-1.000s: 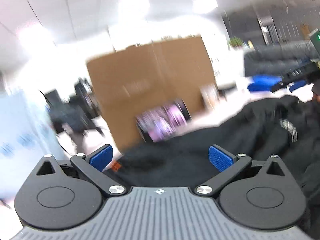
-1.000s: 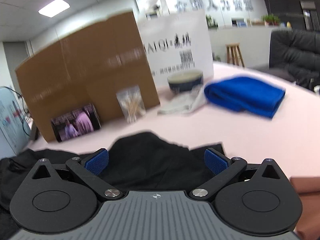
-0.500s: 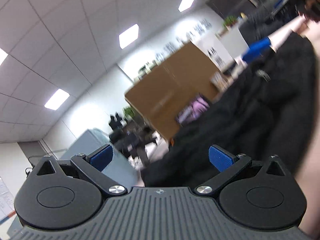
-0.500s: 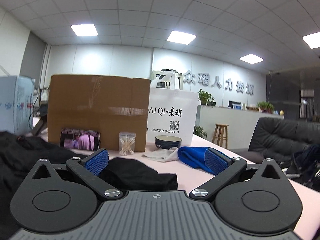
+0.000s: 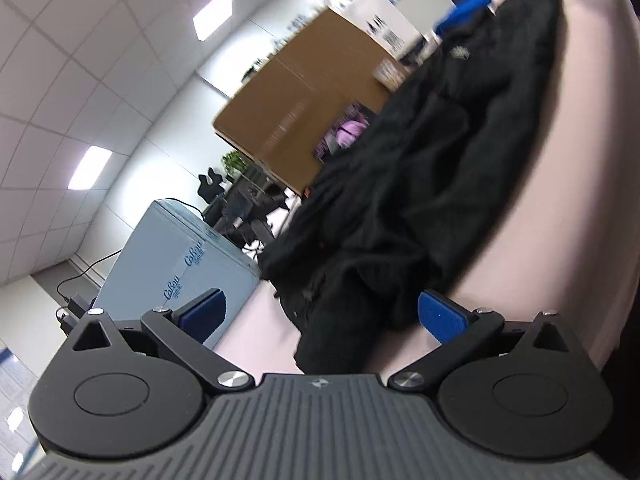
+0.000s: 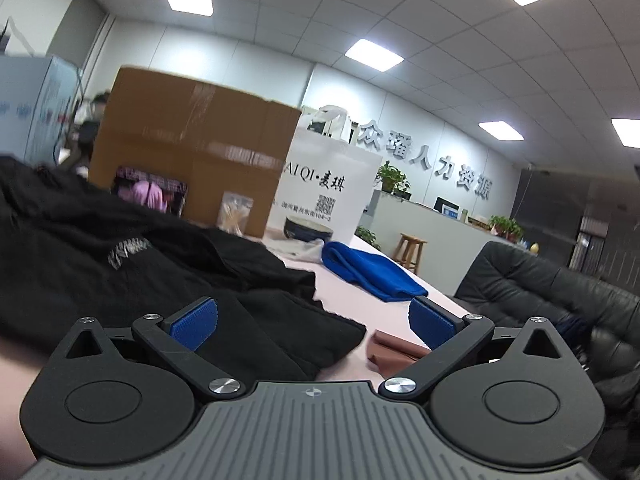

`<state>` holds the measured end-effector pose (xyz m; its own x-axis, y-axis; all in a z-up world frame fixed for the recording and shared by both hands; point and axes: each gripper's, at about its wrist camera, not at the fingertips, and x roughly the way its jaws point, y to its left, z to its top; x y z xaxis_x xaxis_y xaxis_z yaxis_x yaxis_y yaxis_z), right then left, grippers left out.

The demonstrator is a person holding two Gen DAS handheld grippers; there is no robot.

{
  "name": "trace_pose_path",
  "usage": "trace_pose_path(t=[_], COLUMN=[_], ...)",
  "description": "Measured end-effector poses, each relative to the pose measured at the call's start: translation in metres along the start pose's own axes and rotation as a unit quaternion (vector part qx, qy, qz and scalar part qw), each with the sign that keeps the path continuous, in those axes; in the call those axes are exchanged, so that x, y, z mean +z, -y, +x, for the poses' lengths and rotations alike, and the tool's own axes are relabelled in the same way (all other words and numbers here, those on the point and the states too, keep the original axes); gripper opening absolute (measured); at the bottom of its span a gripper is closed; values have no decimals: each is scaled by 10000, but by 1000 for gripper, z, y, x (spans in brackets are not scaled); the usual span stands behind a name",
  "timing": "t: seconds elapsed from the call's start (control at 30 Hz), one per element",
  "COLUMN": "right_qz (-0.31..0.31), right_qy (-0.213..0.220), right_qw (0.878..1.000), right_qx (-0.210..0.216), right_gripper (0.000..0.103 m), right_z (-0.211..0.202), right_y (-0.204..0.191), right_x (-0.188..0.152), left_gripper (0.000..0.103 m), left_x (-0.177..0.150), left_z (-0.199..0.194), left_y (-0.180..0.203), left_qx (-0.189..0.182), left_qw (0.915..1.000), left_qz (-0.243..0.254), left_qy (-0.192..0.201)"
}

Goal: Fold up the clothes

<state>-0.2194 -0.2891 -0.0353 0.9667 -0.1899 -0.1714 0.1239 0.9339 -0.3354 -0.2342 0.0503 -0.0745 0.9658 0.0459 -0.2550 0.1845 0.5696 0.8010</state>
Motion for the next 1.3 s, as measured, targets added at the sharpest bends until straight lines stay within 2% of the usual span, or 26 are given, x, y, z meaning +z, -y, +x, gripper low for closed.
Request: trace_pose_path(t=[0.2,0.27,0.37,0.5,0.63,0.7,0.73,0.77,0.83,0.9,0.93,1.03,1.13,1.23,1.3], right_qz=[-485,-700,-836,-1396,-1785,-1830,-1838,-1861,-1920,-1987,-2016,-2073,-2184,-2361,-2303], right_qy=[-302,-356,-449,-440,-350,-301,-269,-238,-181,-128,-97,-14,74,191,141], right_qw=[9983,9968,9947,9856,9736,9695,9674,9648,9597,9549,9524,9465,9406,9350,9366], right_qx=[80,135,404,851,1378,1605,1720,1843,2042,2204,2282,2474,2600,2640,2636], right_gripper=[103,103,103,103,103,103,103,103,103,103,103,103,103,103,102], right_z=[2,0,-1,-3,-12,-15,-16,-16,-17,-18,-18,-18,-13,-6,2], right_y=[-2,-2,0,-7,-18,-22,-24,-27,-33,-40,-44,-53,-65,-76,-72], right_x=[-13,-16,-16,-8,0,4,6,8,12,16,18,22,25,26,27], left_gripper=[103,103,103,103,103,94,80,56,30,25,22,18,16,16,16], left_x=[3,0,-5,-1,2,3,4,5,5,5,5,2,-2,-1,-1], left_z=[4,6,12,18,24,28,29,31,35,40,40,40,40,39,35], left_y=[5,2,-6,-7,-11,-17,-20,-23,-26,-30,-36,-66,-92,-95,-89], left_qx=[-87,-101,-207,-493,-788,-1104,-1297,-1474,-1799,-2056,-2048,-1837,-1644,-1667,-1688], left_qw=[9977,9961,9942,9896,9872,9855,9839,9822,9781,9742,9751,9743,9634,9618,9657], left_qz=[663,880,1042,1348,1371,1256,1180,1104,950,759,531,-477,-1271,-1316,-1174], left_qy=[86,-16,-172,-6,193,287,332,365,435,544,662,1212,1693,1725,1588])
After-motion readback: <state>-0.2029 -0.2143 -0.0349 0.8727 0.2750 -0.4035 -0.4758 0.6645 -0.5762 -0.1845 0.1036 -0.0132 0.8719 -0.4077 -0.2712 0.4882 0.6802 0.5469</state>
